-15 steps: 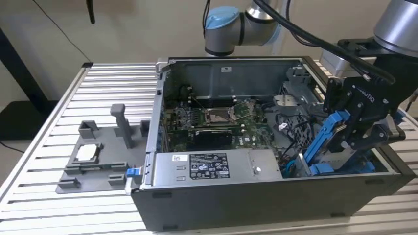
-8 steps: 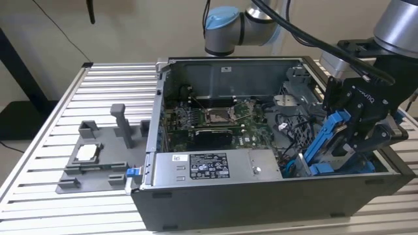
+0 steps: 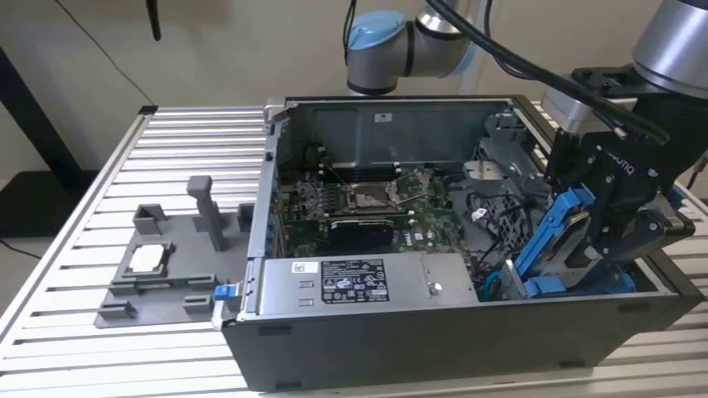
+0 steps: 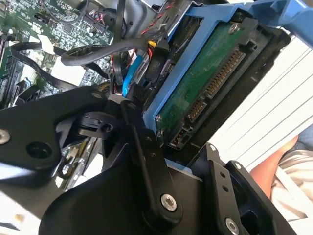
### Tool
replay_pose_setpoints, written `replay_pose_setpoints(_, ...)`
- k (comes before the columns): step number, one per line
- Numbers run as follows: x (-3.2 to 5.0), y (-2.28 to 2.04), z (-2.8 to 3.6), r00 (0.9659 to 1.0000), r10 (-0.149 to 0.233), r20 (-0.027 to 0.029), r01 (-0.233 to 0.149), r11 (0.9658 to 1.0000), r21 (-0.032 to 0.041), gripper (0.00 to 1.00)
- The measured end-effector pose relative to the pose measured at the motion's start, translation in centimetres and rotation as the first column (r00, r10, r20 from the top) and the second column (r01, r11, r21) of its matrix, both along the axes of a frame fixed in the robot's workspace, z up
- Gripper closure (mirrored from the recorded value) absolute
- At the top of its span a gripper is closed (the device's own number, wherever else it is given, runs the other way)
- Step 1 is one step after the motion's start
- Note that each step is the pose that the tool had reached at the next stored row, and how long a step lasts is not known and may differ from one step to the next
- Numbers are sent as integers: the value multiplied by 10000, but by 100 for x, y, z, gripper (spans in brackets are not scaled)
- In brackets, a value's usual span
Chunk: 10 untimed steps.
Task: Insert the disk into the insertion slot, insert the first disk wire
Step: 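Insert the disk into the insertion slot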
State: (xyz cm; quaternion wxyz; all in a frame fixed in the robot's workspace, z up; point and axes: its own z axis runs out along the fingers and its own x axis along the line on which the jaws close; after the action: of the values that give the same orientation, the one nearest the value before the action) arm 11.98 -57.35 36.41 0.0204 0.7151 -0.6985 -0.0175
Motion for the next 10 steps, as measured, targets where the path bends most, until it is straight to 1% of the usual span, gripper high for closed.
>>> replay_pose_setpoints(3, 0, 0, 1, 10000, -2, 0, 2, 10000, 0, 45)
replay_pose_setpoints(4, -1, 1, 16, 10000, -6, 0, 6, 10000, 22, 45)
replay_pose_setpoints(5, -1, -1, 53, 10000, -8, 0, 8, 10000, 28, 45)
replay_pose_setpoints(6, -1, 0, 109, 10000, -8, -1, 8, 10000, 7, 45)
replay_pose_setpoints(10, 0, 0, 295, 10000, -7, -1, 7, 10000, 2, 45)
